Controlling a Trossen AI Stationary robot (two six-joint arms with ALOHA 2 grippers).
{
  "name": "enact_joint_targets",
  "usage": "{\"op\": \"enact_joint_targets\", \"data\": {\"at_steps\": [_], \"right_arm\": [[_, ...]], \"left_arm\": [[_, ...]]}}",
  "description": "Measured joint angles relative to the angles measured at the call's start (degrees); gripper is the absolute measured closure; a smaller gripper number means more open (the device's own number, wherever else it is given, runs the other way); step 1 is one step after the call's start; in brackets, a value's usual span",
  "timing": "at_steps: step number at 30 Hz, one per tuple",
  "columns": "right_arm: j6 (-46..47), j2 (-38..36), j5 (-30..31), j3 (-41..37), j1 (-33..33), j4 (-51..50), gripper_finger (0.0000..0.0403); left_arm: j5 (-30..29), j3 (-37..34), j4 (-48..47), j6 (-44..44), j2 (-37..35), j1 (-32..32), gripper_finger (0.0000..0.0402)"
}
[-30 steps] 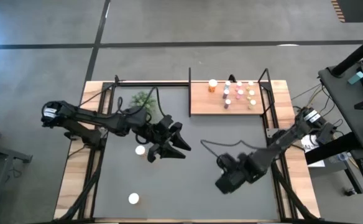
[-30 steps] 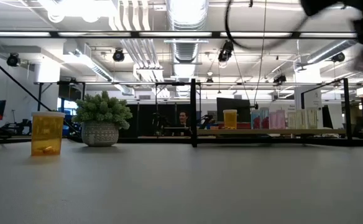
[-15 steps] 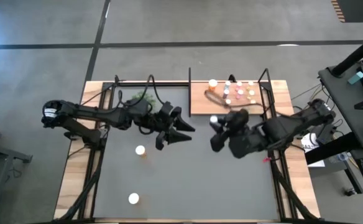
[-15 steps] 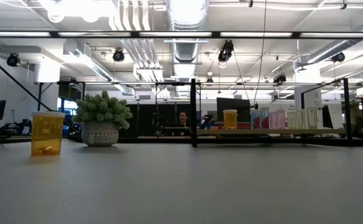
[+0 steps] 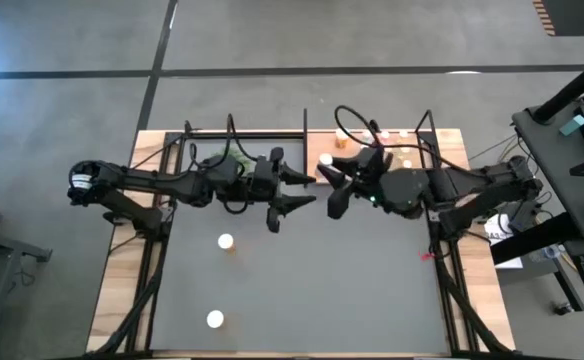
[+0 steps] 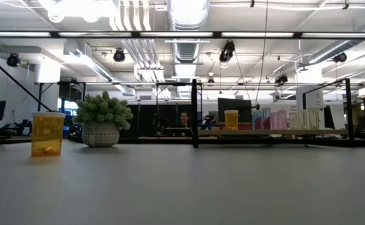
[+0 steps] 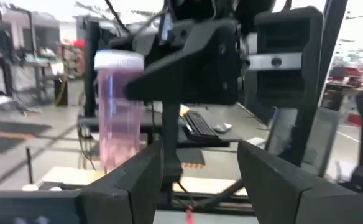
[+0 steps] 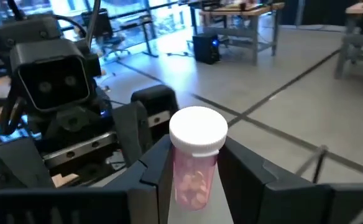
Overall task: Pick and place medicine bottles onto shelf by color
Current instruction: Put the pink pill bottle on the shelf aligned with the other pink pill bottles
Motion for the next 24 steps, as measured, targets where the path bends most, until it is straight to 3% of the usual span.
{"op": "enact_joint_targets", "data": {"at_steps": [4, 7, 14, 19, 24], "right_arm": [[-1.8, 0.8, -4.1, 0.0, -2.2, 1.0, 0.0298], [-2.7, 1.2, -4.2, 0.0, -3.3, 1.0, 0.0298], [-4.7, 0.1, -4.5, -0.1, -3.9, 0.0, 0.0298], [-4.8, -1.1, -4.5, -0.1, -3.9, 0.0, 0.0298], [-4.7, -0.6, -5.5, -0.1, -3.9, 0.4, 0.0298]], "left_arm": [[-3.2, 0.5, 0.2, 0.9, 0.1, 0.8, 0.0211], [-6.4, 0.5, 1.0, 0.9, 0.1, 1.4, 0.0211], [-7.7, 0.4, 1.3, 1.2, 0.1, 1.9, 0.0211], [-14.4, 0.4, 1.2, 3.9, 0.1, 1.9, 0.0211], [-14.8, 0.5, 1.3, 3.9, 0.4, 2.0, 0.0211]]}}
